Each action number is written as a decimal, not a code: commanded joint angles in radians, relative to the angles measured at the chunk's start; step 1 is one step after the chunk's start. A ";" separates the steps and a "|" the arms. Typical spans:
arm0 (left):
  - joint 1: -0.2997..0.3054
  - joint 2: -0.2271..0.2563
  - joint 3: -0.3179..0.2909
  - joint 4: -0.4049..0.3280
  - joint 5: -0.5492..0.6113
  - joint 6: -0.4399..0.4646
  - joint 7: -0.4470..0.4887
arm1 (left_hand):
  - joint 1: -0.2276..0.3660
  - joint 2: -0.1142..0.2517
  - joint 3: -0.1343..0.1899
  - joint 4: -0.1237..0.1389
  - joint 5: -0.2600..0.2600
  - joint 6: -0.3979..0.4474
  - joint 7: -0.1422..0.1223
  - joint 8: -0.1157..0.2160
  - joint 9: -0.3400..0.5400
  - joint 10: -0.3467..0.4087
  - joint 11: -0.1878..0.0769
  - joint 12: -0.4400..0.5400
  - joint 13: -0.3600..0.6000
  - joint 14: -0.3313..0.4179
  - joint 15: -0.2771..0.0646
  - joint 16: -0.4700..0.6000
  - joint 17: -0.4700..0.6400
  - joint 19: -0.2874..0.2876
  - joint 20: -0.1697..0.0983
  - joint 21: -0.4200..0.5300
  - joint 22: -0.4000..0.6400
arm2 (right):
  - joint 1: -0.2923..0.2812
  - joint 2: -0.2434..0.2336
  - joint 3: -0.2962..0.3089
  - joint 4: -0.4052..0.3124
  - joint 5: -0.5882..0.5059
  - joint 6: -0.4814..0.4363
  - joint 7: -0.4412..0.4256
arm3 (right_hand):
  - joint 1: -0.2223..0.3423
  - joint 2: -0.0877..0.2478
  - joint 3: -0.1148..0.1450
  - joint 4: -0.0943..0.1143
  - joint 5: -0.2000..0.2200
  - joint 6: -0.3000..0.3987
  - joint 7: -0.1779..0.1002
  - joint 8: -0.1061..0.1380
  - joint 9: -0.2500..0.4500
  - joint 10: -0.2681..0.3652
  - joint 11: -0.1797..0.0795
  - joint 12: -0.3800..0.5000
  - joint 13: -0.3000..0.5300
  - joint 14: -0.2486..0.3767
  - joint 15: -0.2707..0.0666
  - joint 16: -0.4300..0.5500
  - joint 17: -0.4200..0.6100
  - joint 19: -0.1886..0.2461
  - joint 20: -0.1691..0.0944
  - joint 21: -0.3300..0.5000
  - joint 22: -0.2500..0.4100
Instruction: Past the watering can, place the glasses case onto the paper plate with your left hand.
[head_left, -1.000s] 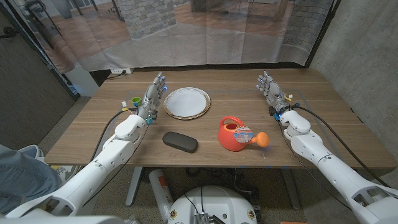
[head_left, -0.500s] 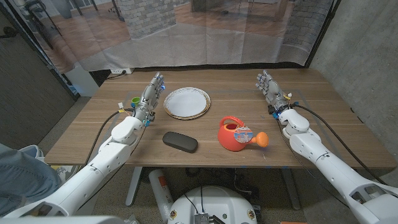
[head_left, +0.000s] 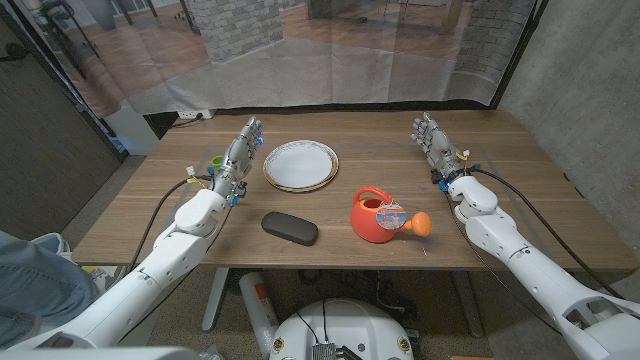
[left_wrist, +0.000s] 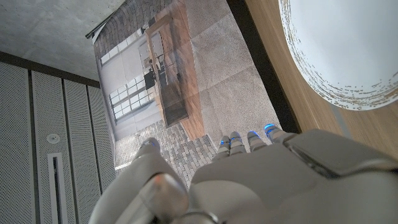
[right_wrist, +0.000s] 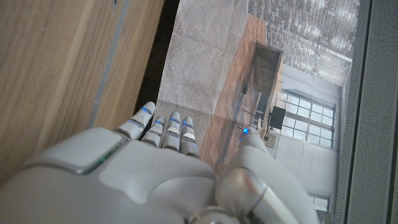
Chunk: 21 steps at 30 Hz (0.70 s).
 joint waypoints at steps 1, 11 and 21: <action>0.041 0.020 -0.014 -0.043 0.028 -0.022 0.022 | 0.010 0.003 0.000 -0.002 -0.004 0.005 -0.004 0.006 0.001 0.001 -0.002 0.007 0.004 -0.024 0.000 0.007 0.003 -0.065 -0.015 0.004 0.003 | -0.010 -0.006 0.004 -0.010 0.004 -0.001 -0.003 | 0.007 0.006 0.002 -0.007 -0.001 0.011 0.000 0.006 0.004 0.009 0.001 0.005 0.003 0.006 -0.001 0.008 0.005 0.013 -0.017 -0.002 0.003; 0.082 0.042 -0.029 -0.081 0.051 -0.048 0.030 | 0.012 0.005 -0.002 -0.003 -0.006 0.018 -0.006 0.010 0.002 0.016 -0.005 0.012 0.004 -0.010 -0.003 0.010 0.003 -0.060 -0.011 0.006 0.003 | -0.007 -0.006 0.003 -0.010 0.002 -0.003 -0.004 | 0.007 0.007 0.001 -0.008 -0.002 0.011 -0.001 0.006 0.004 0.011 -0.001 0.005 0.003 0.008 -0.003 0.009 0.005 0.016 -0.017 -0.005 0.003; 0.108 0.061 -0.042 -0.105 0.066 -0.059 0.030 | 0.014 0.006 -0.004 -0.004 -0.007 0.027 -0.008 0.011 0.002 0.025 -0.008 0.014 0.004 -0.002 -0.004 0.011 0.003 -0.058 -0.008 0.006 0.003 | -0.006 -0.004 0.000 -0.014 -0.002 -0.005 -0.008 | 0.007 0.007 0.001 -0.009 -0.002 0.013 -0.001 0.006 0.004 0.012 0.000 0.005 0.003 0.010 -0.003 0.009 0.005 0.017 -0.016 -0.008 0.004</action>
